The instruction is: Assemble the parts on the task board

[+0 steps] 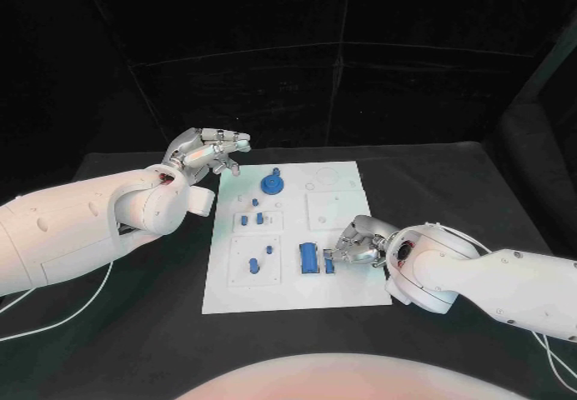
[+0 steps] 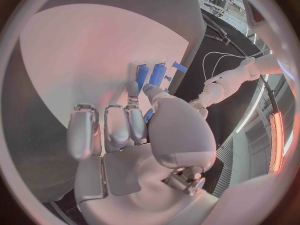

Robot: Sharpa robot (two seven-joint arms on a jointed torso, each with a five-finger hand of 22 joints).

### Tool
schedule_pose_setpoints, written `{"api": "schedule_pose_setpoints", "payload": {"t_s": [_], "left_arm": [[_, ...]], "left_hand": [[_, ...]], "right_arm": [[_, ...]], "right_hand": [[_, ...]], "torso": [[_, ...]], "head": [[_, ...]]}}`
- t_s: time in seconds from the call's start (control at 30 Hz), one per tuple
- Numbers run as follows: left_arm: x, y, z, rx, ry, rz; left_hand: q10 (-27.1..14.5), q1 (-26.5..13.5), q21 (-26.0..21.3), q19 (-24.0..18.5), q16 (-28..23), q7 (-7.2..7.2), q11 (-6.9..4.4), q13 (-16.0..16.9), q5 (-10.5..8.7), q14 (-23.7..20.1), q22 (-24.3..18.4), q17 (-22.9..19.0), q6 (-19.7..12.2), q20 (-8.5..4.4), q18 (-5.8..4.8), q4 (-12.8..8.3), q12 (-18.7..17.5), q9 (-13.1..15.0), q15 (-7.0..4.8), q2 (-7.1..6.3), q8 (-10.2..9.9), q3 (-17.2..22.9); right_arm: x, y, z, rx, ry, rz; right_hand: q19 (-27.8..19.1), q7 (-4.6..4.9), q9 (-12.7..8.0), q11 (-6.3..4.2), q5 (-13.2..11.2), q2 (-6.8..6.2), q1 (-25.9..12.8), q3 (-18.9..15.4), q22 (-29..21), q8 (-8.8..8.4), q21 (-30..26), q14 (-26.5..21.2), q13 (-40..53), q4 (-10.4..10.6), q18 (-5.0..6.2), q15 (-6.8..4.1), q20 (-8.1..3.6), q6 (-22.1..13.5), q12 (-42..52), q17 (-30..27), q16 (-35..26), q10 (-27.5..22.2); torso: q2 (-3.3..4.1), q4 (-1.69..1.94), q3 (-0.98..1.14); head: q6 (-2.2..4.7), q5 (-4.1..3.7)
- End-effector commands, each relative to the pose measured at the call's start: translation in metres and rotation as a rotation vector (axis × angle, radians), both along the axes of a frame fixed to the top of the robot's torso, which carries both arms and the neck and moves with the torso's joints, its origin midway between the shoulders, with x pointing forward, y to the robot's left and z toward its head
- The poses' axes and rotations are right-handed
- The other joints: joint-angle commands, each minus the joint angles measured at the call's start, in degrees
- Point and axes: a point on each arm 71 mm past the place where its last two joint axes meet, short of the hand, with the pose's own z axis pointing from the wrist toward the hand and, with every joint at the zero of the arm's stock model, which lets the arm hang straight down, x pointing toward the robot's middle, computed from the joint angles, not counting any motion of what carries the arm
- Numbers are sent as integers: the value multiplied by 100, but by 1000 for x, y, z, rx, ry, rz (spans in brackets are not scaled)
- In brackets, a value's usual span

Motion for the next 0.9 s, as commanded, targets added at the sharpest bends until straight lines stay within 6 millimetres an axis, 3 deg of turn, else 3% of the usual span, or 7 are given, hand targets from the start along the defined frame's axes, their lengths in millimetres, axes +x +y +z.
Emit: {"api": "schedule_pose_setpoints", "payload": {"t_s": [0.03, 0.47, 0.67, 0.77, 0.9], "left_arm": [[0, -1, 1, -7, -2, -12], [-1, 0, 1, -6, 0, -10], [-1, 0, 1, -5, -1, -9], [0, 1, 1, -5, -1, -8], [0, 2, 1, -7, -6, -6]], "left_hand": [[-53, -18, -22, -12, -7, -2, 3, 7, -18, -34, -6, -5, -35, -7, 39, -8, 12, -5, -3, 57, 35, -28], [-59, -22, -25, -10, -6, 0, 5, 6, -19, -35, -8, -6, -42, -7, 39, -5, 15, -6, -2, 57, 34, -34], [-59, -22, -25, -10, -6, 0, 5, 6, -19, -35, -8, -6, -42, -7, 39, -5, 15, -6, -2, 57, 34, -34], [-59, -22, -25, -10, -6, 0, 5, 6, -19, -35, -8, -6, -42, -7, 39, -5, 15, -6, -2, 57, 34, -34], [-63, -25, -27, -9, -10, 1, 7, 6, -19, -38, -9, -17, -45, -6, 39, -4, 16, -7, -1, 56, 34, -38]], "right_arm": [[0, 0, 1, -4, -6, -2], [-1, -2, 2, -10, -13, 12], [-1, -7, 4, 10, -36, 18], [-1, -9, 6, 76, -50, 24], [2, -16, 10, 252, -44, 18]], "right_hand": [[53, 25, 19, -5, -157, -18, -99, -152, -8, -12, -7, 97, 29, 53, -84, -31, -52, 0, -7, -7, 13, 21], [51, 20, 58, -8, -319, -23, -27, -398, -14, -12, -16, 97, 46, 54, -82, -35, -55, -11, -3, -11, 9, 24], [39, 21, 87, -8, -375, 24, 267, -515, -40, -27, -36, 92, 45, -106, -77, -38, -58, -52, -21, -34, -7, 11], [-17, 69, 73, 27, -341, 60, 389, -567, -193, -99, -129, 70, -65, -173, -48, -14, -45, -182, -158, -138, -62, -68], [-193, 234, 14, 167, -319, 103, 604, -643, -639, -298, -415, -29, -526, -291, 29, 87, 29, -555, -714, -542, -300, -396]], "torso": [[-5, -2, 2], [-1, -3, 4], [-4, 0, 5], [-19, -4, 3], [-41, -1, -3]], "head": [[-5, 3], [-22, -4], [-10, -6], [10, -8], [62, -39]]}}
